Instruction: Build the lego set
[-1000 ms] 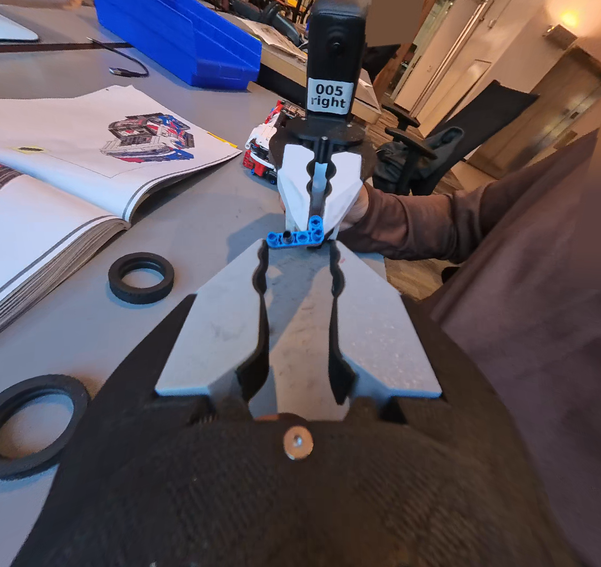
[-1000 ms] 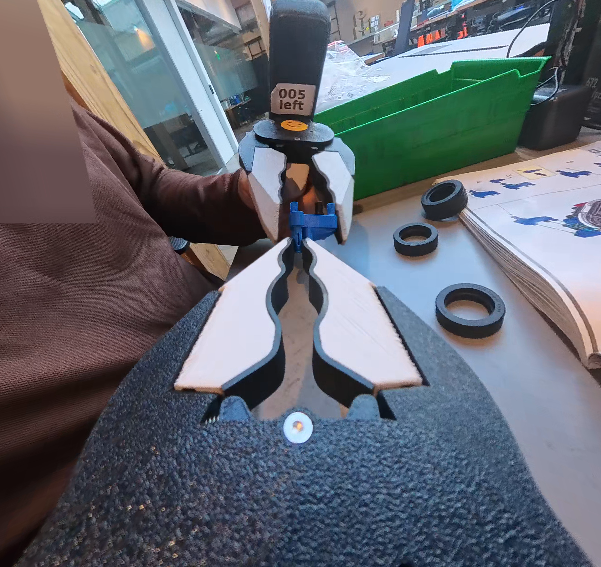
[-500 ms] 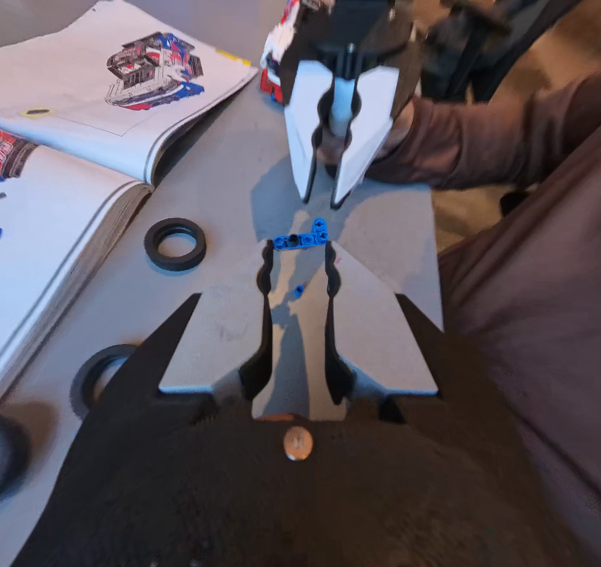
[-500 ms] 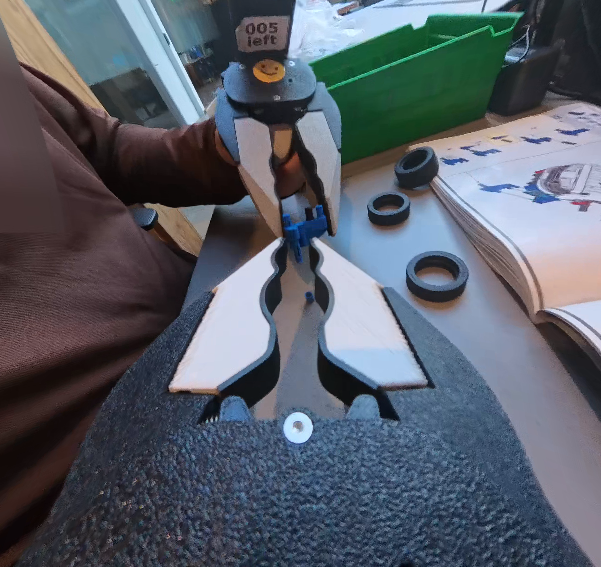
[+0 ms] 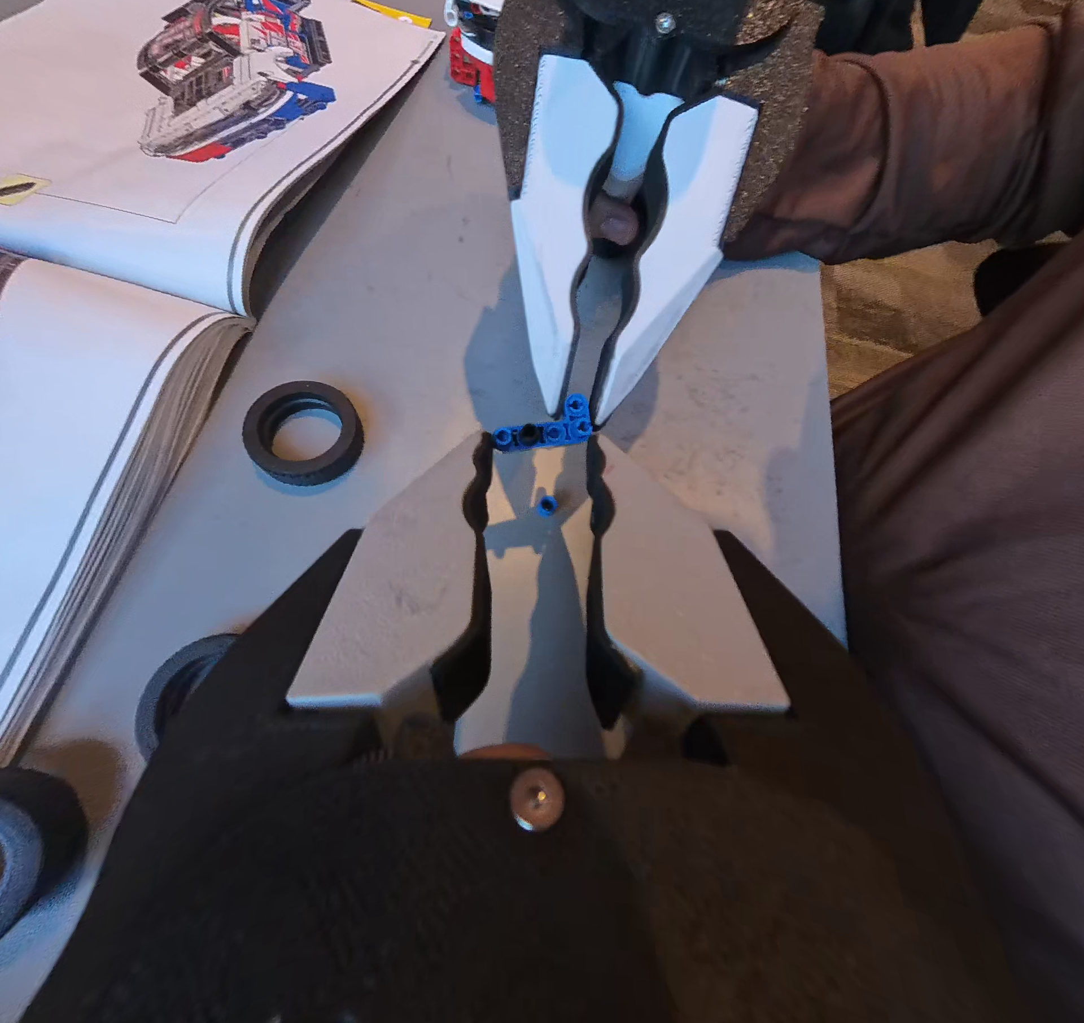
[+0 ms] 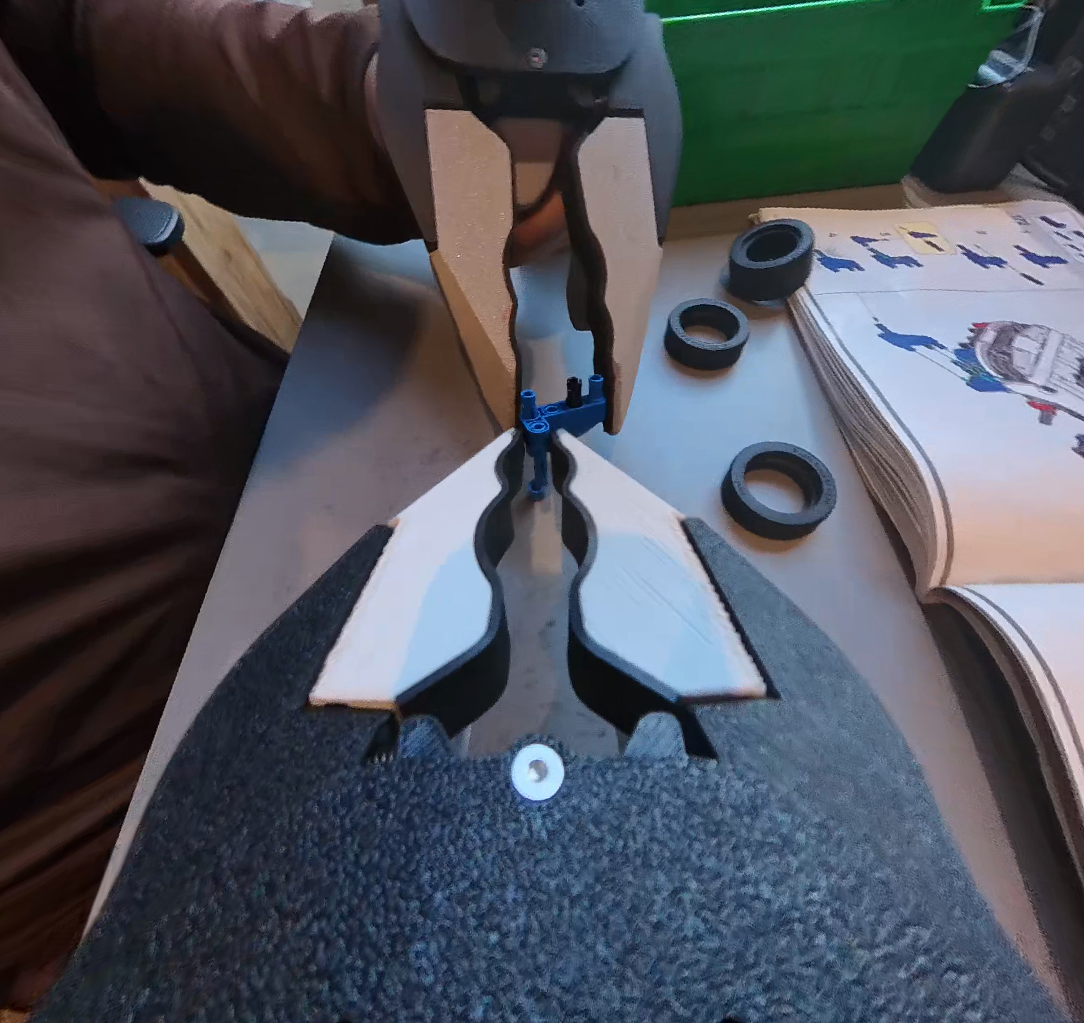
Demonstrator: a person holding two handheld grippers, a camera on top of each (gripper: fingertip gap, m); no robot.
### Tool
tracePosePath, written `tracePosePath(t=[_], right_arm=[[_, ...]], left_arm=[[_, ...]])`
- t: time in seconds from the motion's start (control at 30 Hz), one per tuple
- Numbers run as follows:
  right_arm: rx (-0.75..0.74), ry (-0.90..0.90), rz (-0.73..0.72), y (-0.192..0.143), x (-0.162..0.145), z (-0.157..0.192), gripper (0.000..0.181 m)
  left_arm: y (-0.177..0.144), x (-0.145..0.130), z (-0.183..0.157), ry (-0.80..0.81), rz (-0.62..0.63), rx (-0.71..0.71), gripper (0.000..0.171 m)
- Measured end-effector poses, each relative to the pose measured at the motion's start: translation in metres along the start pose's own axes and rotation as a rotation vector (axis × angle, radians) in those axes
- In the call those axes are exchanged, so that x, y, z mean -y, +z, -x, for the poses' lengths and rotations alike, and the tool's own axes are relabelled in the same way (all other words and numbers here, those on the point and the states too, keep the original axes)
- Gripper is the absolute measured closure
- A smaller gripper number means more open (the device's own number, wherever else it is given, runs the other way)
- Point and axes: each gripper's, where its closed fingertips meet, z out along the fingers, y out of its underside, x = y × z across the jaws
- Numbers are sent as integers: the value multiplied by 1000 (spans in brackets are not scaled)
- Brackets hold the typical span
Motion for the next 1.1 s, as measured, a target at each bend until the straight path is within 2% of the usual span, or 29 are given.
tracePosePath(t=[0.1, 0.2, 0.43, 0.57, 0.67, 0.8, 0.93, 1.1], right_arm=[[77, -8, -14, 0, 3, 8, 173], [178, 1, -79, -4, 14, 15, 174], [424, 36, -180, -18, 31, 34, 174], [494, 31, -166, -18, 31, 44, 174], [533, 46, -161, -19, 33, 48, 173], [453, 96, -122, -13, 24, 34, 172], [188, 171, -21, -5, 3, -10, 157], [91, 137, 58, 6, -7, -14, 157]], left_arm=[[-5, 1, -7, 17, -32, -42, 143], [-16, 11, -13, 49, -117, -93, 143], [-32, 25, -39, 70, -222, -295, 148], [-31, 25, -49, 109, -234, -334, 150], [-29, 21, -49, 134, -233, -310, 160], [-23, 8, -34, 103, -172, -206, 165], [-15, -18, -1, -36, 4, -26, 167], [-8, -28, 3, -31, 104, 40, 167]])
